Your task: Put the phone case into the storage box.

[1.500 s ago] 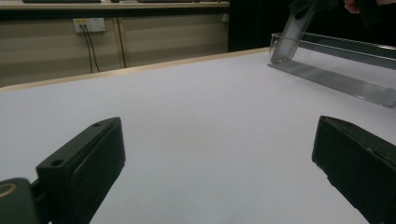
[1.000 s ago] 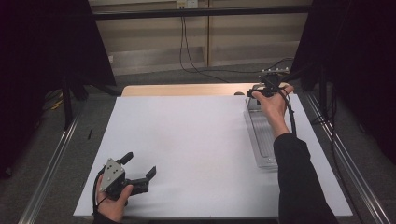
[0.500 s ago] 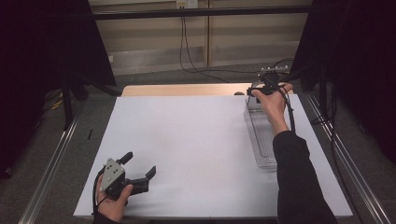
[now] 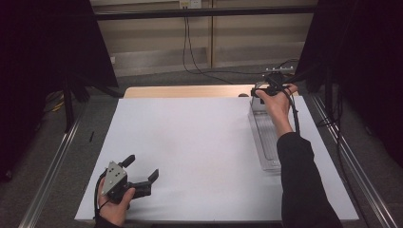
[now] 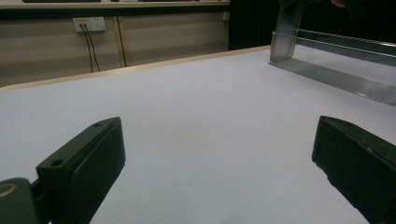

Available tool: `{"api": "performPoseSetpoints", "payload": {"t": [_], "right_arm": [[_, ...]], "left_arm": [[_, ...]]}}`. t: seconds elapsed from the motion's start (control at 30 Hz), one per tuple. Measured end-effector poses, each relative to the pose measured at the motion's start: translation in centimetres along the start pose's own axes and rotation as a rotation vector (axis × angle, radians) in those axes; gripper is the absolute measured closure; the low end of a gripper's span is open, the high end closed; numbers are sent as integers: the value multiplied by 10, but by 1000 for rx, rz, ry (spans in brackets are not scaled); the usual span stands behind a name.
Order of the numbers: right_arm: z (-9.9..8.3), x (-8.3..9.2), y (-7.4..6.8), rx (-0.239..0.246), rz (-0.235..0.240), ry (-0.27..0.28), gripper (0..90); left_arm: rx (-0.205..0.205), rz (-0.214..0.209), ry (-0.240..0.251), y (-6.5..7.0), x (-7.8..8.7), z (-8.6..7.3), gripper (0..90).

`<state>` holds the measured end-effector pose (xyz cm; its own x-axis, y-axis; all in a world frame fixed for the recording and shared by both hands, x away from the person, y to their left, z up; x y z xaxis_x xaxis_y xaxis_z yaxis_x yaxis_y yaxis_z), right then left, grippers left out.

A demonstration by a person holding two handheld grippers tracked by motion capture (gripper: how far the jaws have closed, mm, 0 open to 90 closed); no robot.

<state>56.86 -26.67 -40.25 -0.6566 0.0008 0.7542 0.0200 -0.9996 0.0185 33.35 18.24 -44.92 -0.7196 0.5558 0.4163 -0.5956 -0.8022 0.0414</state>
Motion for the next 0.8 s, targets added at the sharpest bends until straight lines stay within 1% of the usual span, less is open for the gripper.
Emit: {"api": "performPoseSetpoints", "payload": {"t": [0.07,0.13,0.3,0.33,0.47,0.57,0.63,0.8], "right_arm": [[1,0,-1,-1,11,4,74],[1,0,-2,-2,12,3,51],[2,0,-1,-4,26,16,27],[2,1,0,-10,29,16,28],[4,1,0,0,48,34,16],[4,1,1,-6,50,43,18],[4,1,1,-9,56,40,18],[6,3,2,-17,69,57,17]], "left_arm": [[-1,0,1,0,0,0,27],[0,0,1,0,0,0,27],[2,2,2,0,1,0,27],[1,2,2,0,0,0,27],[1,2,1,0,0,0,27],[-4,4,2,0,1,0,27],[-7,3,5,0,1,0,27],[-8,3,6,0,1,0,27]]}}
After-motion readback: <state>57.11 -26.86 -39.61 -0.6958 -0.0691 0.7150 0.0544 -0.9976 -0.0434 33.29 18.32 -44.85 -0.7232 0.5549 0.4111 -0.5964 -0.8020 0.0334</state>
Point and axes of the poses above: each handheld gripper's, and its own axes: x roughly backward along the jaws, z roughly out of its top, y roughly to its right, the point moved 6 cm from there along -x, roughly forward along the jaws, and after that the axes turned 9 degrees about -y, right-handed, at the moved point
